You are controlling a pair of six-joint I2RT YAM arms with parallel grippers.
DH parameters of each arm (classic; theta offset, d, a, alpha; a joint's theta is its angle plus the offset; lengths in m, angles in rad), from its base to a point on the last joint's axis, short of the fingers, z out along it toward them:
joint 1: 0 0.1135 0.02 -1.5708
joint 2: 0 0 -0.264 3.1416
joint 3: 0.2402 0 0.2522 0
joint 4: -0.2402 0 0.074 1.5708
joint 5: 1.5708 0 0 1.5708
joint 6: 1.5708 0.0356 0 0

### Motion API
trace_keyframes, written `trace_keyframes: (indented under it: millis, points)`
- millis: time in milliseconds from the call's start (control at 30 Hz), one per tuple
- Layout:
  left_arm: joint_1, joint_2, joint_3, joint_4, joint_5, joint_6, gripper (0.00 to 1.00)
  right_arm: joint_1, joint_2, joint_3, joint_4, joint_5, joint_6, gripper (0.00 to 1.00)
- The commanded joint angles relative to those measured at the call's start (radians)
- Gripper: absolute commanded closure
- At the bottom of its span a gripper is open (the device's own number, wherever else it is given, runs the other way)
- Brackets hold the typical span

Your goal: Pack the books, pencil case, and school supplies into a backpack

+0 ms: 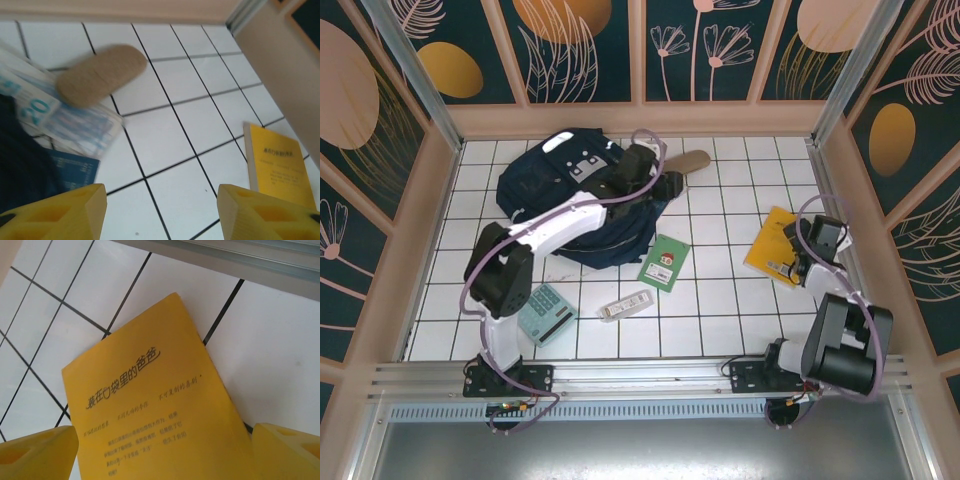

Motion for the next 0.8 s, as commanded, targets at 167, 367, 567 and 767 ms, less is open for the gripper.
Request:
trace_keyframes:
  millis: [167, 367, 567, 767]
  points:
    - [-0.047, 0.102, 0.058, 0.042, 0.042, -0.033, 0.40, -0.078, 0.146, 0.073, 0.082, -0.104, 0.014, 0.09]
    - [-0.055, 0.143, 0.067, 0.044, 0.055, -0.040, 0.40, -0.069, 0.222, 0.103, 0.083, -0.199, 0.016, 0.08]
    - [-0.067, 0.183, 0.094, 0.046, 0.069, -0.057, 0.40, -0.007, 0.200, 0.063, 0.116, -0.301, 0.043, 0.08]
    - [-0.086, 0.242, 0.135, 0.043, 0.079, -0.073, 0.41, 0.101, 0.193, 0.054, 0.143, -0.342, 0.069, 0.08]
